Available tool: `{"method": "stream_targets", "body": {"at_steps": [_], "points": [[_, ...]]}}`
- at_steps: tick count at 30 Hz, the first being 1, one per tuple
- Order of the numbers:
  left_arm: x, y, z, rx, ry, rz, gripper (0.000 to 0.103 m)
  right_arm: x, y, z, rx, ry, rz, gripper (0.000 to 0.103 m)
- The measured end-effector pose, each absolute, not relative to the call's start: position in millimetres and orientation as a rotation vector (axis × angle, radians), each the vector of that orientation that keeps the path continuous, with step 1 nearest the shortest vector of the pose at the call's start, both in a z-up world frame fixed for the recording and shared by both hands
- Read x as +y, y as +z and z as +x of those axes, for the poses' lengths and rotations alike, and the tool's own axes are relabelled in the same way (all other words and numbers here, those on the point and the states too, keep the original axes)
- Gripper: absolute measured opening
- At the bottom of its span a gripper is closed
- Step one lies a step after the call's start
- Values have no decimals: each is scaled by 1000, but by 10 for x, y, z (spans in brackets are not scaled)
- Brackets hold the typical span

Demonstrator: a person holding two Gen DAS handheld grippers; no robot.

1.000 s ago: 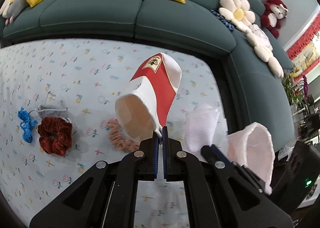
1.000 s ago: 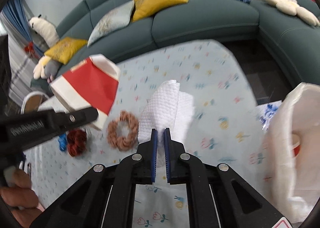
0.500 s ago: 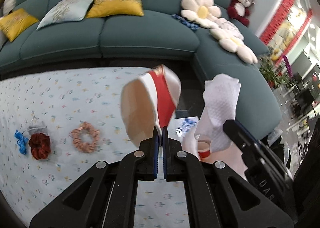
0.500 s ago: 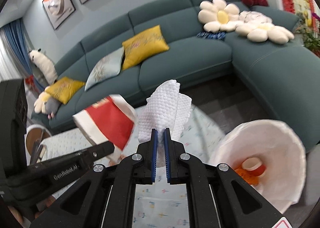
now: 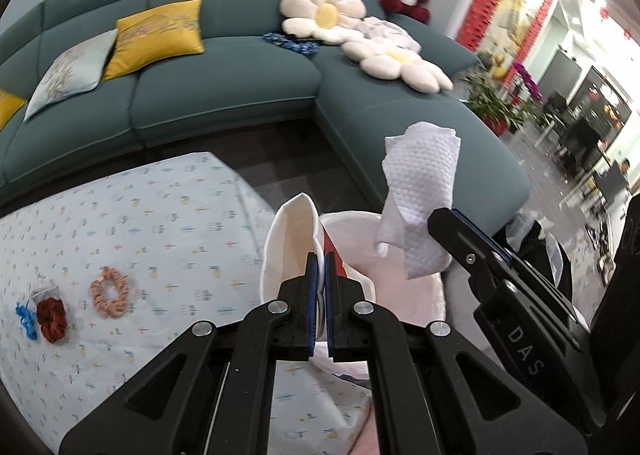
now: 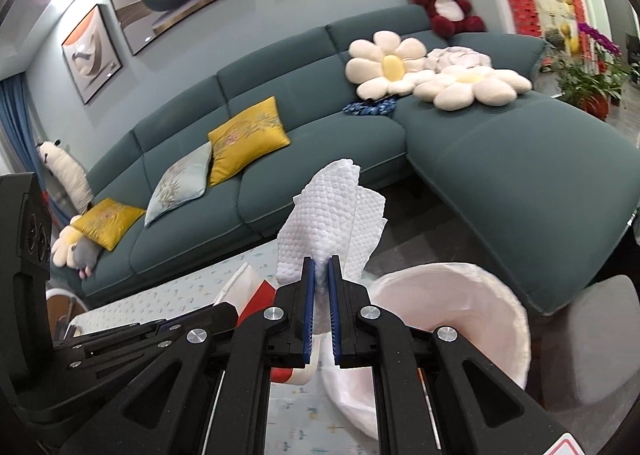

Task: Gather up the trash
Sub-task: 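Carry cup and tissue over the bin and open both grippers to drop them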

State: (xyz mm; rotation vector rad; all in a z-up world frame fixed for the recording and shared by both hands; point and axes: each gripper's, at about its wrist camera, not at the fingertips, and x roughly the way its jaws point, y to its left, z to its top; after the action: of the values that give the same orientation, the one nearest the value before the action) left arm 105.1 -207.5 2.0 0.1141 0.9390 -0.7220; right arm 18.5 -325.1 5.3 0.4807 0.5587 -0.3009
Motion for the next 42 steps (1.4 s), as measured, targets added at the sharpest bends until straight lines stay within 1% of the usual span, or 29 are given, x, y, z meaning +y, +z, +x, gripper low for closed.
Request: {"method": "stream_targets", "body": {"at_steps": [11,13,14,15,16,17,18,19,32,42], "points": [[-2486,-25,854,946,-791,171,4,-3640,-88,-165,558,-374,539,7],[-2515,-49,845,960,-795,168,4,-3680,-124,-186,565,-380,544,10],[-2521,-62,844,966,-785,168,7,-3690,-138,-190,569,-381,548,12],[-2527,-73,847,971,-778,168,18,-3700,-150,-202,570,-389,554,14],[-2524,-74,844,968,-771,167,31,-3706,-158,-219,568,-393,561,17],[-2513,-65,833,958,-761,164,39,-3708,-158,-227,565,-396,565,21],[-2508,-55,826,952,-758,163,41,-3707,-155,-237,561,-402,564,27],[-2497,-51,823,948,-757,165,41,-3705,-150,-241,558,-404,560,32],[-2263,8,908,953,-714,126,41,-3560,-39,-192,554,-387,528,32],[-1928,67,1013,946,-663,83,41,-3270,70,-31,567,-341,484,32]]}}
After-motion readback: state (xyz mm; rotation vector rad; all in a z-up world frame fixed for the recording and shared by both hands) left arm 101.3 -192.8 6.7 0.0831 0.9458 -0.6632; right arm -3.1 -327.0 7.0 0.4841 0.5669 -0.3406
